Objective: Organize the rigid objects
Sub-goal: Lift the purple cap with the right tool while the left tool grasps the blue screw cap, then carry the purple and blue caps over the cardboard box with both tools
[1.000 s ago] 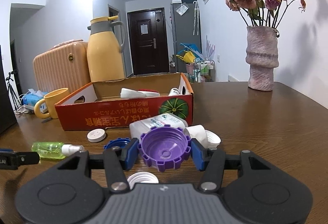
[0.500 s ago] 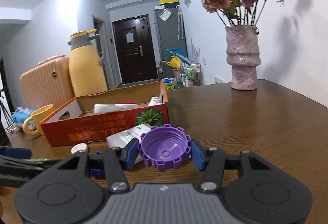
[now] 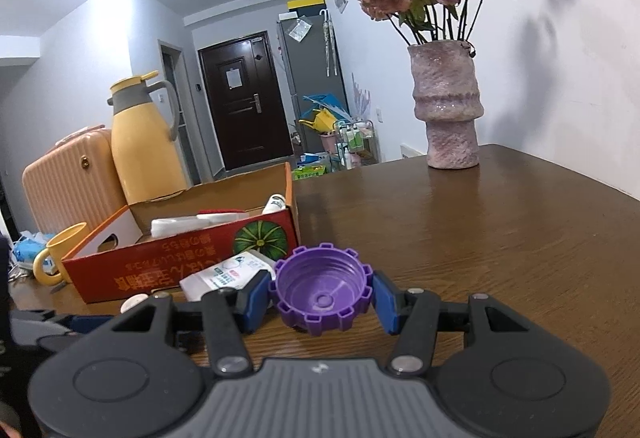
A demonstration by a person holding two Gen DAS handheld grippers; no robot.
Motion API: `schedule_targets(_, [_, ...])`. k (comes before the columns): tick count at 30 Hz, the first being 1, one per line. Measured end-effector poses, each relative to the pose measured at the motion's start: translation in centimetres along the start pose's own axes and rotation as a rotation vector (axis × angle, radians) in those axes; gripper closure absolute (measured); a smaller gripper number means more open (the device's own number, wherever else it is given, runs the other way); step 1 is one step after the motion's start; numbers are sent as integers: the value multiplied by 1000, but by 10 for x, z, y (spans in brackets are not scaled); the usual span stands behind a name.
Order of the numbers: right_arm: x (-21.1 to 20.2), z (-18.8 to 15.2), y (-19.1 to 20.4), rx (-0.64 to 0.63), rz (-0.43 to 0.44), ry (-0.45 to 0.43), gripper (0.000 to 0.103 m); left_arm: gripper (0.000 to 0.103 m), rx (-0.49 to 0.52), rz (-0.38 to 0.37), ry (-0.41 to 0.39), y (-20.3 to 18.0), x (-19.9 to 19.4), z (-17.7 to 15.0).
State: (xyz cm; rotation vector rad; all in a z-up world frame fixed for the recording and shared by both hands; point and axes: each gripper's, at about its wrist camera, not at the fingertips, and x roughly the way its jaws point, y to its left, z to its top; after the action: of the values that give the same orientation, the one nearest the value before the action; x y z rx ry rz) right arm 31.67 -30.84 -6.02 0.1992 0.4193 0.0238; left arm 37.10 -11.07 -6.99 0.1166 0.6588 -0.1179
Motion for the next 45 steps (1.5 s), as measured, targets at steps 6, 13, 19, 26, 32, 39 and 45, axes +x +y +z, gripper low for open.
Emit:
schedule_targets(6, [3,-1,2,-7,9,18,50,49,-13,-34,16,-1,15,5])
schedule_targets(13, [4,-2,2,-4,21,21,50,50,-30,-88,10,5,15,5])
schedule_targets(19, [3,-3,1,3,34,11,50,50,-8,-72,-44,6,-3,4])
schedule_targets(26, [2,-4,5,-13,57,-2,50,50,-1,-41,-116,16,-34,-3])
schedule_targets(32, [-2,-5,11,-37,85,-30,50,50,-43,-12,-157,33,-56,-11])
schedule_targets(39, [-6,-9,25,-99,108,-57,50,50,-95,19,-189,53,-78,-20])
schedule_targets(45, [-11,-12,37,-129,122,-69,50,50,-110,26,-207,61,-89,-24])
